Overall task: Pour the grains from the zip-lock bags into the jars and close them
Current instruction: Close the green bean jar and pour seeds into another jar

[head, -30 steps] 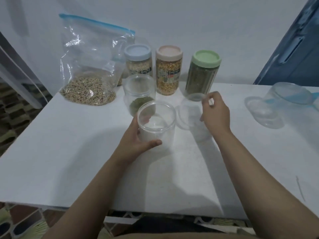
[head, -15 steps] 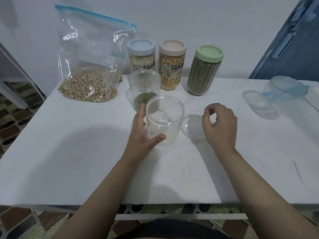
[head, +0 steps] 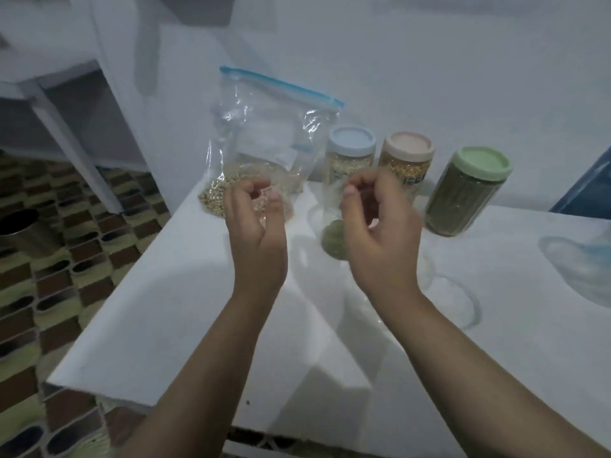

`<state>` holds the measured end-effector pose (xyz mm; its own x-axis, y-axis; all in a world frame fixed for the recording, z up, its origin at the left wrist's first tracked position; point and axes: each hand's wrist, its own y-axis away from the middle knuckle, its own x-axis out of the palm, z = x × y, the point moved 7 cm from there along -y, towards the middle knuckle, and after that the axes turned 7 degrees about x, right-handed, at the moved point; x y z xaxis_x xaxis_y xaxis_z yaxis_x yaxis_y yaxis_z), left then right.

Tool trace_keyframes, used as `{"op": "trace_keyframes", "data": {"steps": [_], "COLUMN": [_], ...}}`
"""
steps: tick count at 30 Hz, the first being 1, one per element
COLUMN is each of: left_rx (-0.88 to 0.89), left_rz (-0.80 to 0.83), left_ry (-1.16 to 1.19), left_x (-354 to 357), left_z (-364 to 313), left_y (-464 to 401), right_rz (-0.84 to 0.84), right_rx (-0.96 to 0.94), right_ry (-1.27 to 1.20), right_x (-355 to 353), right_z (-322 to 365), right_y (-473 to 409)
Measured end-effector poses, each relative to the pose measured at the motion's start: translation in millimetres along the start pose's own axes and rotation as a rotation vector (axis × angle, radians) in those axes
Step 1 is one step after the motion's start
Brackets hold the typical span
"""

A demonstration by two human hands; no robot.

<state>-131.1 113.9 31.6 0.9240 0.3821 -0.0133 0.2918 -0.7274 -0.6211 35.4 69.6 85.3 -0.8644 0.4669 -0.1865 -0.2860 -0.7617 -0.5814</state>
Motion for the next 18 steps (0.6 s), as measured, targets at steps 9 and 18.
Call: {"op": "trace_keyframes", "data": {"steps": [9,18], "left_rx": [-0.074,-0.429], "left_rz": [0.120,0.339], "left_ry": [-0.282,-0.215], "left_x": [-21,-16], "left_z": [125,215], "left_y": [-140,-185], "right_rz": [-0.096,-0.241], "right_rx": [0.615,0.853], "right_ry": [-0.031,-0.014], "right_x": [179,201], "right_z": [-117,-171], "right_y": [-45,-75]}}
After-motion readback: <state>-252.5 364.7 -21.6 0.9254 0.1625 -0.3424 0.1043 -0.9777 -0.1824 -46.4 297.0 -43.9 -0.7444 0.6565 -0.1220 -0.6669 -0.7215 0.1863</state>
